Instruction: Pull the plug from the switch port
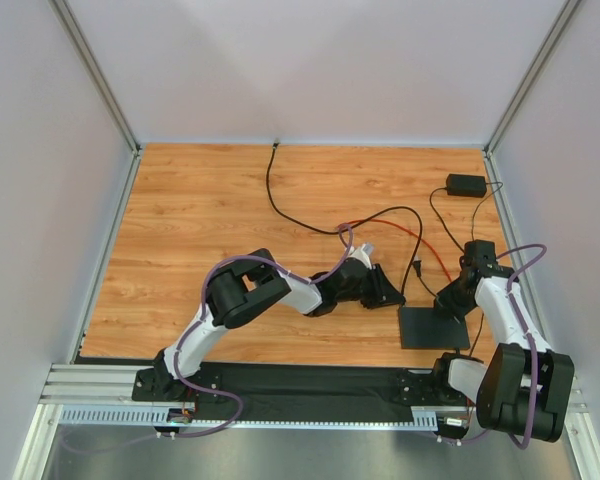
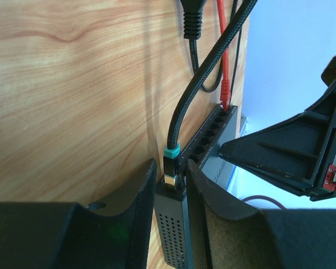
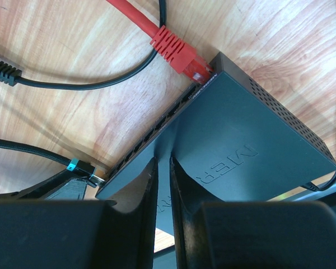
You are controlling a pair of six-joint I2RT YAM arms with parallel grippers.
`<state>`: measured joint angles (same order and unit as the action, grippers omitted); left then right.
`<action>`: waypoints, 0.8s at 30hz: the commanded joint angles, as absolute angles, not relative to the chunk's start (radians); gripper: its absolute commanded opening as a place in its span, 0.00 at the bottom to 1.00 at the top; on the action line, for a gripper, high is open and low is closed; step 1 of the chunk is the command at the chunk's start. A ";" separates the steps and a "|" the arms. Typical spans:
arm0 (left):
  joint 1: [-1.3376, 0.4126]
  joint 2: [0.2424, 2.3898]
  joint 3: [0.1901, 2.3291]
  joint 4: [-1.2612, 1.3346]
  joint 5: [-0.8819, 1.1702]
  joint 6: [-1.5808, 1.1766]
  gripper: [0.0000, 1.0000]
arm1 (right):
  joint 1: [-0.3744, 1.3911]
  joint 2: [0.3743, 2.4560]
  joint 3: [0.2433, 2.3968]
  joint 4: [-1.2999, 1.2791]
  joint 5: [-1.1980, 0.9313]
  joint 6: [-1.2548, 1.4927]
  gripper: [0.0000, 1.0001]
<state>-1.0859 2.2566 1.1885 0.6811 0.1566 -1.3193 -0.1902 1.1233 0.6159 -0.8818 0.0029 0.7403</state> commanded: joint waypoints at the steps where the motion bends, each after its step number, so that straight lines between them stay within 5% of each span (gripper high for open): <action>1: -1.092 2.290 1.180 0.779 0.170 -1.315 0.36 | -0.186 1.138 0.591 -0.836 0.015 0.741 0.15; 12: -1.097 2.321 1.190 0.807 0.184 -1.333 0.27 | -0.186 1.132 0.594 -0.839 0.017 0.739 0.15; 24: -1.095 2.344 1.160 0.913 0.152 -1.319 0.00 | -0.186 1.173 0.592 -0.839 0.041 0.746 0.13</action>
